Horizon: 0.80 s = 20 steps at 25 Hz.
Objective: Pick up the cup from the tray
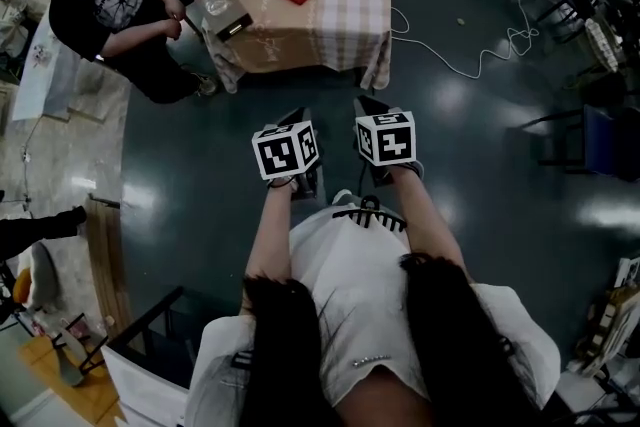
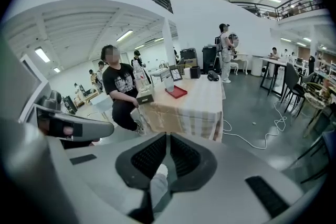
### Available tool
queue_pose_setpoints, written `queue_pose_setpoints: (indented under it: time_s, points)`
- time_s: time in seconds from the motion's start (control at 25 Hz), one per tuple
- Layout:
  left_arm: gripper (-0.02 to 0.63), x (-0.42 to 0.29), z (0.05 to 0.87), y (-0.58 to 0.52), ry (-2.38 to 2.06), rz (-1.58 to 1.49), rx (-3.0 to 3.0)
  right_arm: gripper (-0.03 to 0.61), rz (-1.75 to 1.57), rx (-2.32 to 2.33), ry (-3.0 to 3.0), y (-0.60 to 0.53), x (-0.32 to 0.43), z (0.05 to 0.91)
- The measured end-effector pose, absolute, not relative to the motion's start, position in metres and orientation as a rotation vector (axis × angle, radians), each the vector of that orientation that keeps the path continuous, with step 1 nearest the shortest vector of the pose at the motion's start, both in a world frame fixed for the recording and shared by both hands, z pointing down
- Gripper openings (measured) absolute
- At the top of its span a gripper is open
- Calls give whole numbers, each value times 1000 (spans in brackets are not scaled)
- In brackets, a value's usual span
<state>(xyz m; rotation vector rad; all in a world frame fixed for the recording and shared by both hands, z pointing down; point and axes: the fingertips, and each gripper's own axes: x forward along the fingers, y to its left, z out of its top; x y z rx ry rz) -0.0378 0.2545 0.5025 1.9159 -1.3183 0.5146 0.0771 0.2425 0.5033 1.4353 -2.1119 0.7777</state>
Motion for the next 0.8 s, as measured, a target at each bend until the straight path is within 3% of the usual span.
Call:
queue_pose_setpoints:
  time_s: [0.52,0.68,0.8]
  points:
    - [6,-46,504,158,-1287,545,1919,40,792,1441,-2088,148,74,496]
    - [5,-55,509,122,-1277,557,1912,129,792,1410,-2127,112,58,495]
    - [5,-65,510,95,-1287,567,1897,155,785,1405,-2133,85,47,492]
